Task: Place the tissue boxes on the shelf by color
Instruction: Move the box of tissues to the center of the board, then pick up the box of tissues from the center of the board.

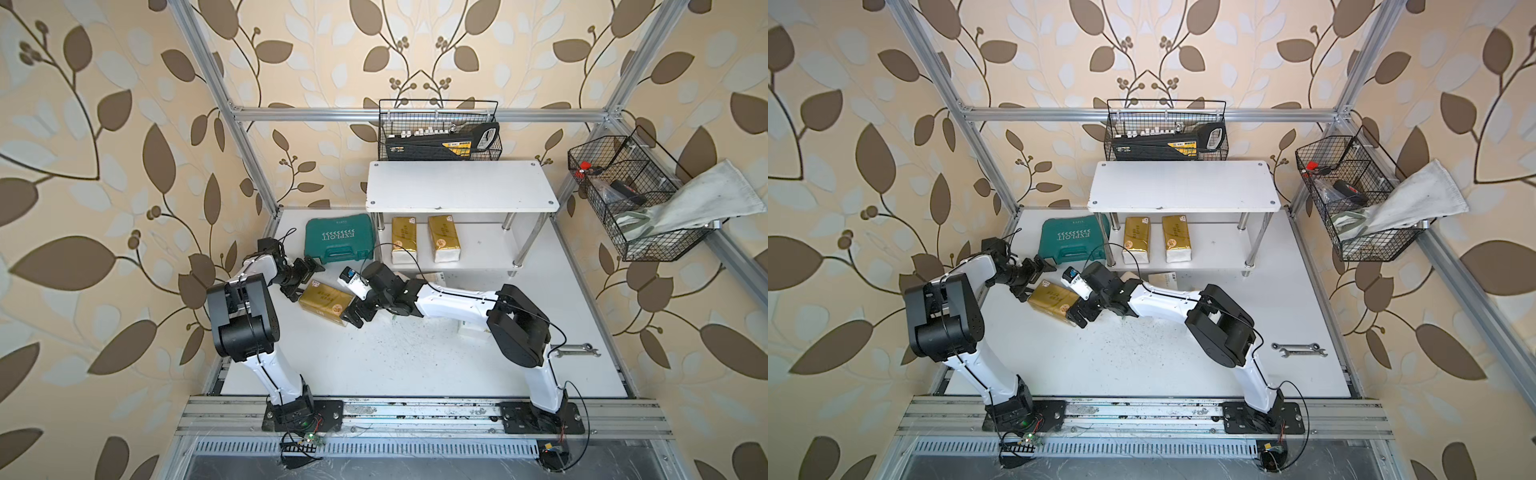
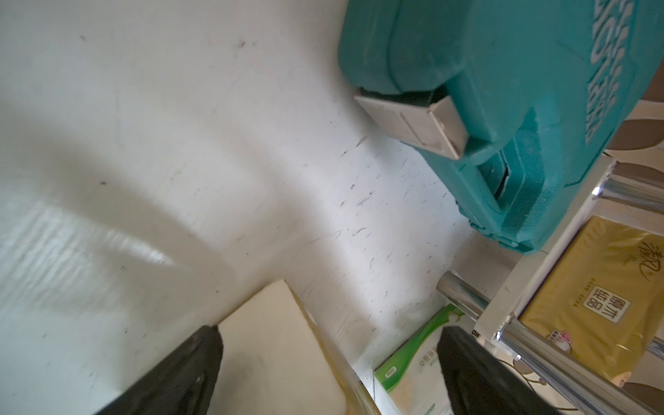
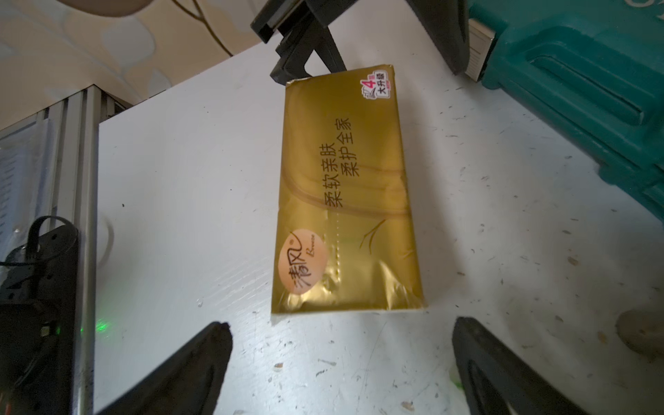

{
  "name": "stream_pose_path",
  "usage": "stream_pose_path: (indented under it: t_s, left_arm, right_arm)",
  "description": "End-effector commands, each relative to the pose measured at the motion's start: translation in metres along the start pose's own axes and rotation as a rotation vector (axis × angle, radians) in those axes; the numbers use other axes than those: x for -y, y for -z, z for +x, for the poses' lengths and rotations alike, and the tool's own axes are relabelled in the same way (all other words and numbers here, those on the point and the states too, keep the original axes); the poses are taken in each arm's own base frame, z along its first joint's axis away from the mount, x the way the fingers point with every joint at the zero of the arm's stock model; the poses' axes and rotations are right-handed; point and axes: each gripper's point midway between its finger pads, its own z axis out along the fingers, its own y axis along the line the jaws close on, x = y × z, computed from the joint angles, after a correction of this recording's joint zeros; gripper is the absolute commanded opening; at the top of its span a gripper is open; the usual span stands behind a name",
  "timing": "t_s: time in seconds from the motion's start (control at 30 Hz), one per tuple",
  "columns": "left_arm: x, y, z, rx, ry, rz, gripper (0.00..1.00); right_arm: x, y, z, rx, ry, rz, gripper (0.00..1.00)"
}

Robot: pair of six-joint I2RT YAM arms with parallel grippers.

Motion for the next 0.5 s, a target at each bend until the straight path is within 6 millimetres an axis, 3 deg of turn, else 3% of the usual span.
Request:
stream_pose_path:
  t_s: [0.0, 0.17, 0.47]
  left_arm:
    - [0.009, 0.000, 0.000, -0.020, -0.036, 0.021, 0.99]
    - [0.009, -0.003, 0.001, -0.028, -0.040, 0.020, 0.99]
    - [0.011, -0.008, 0.002, -0.039, -0.045, 0.018, 0.99]
  right_arm:
    - [0.000, -0.013, -0.009, 0.002, -0.003, 0.000, 0.99]
    - [-0.003, -0.033, -0.004, -0.034, 0.012, -0.014, 0.99]
    - [-0.014, -0.056, 0.024, -0.110, 0.052, -0.031, 0.99]
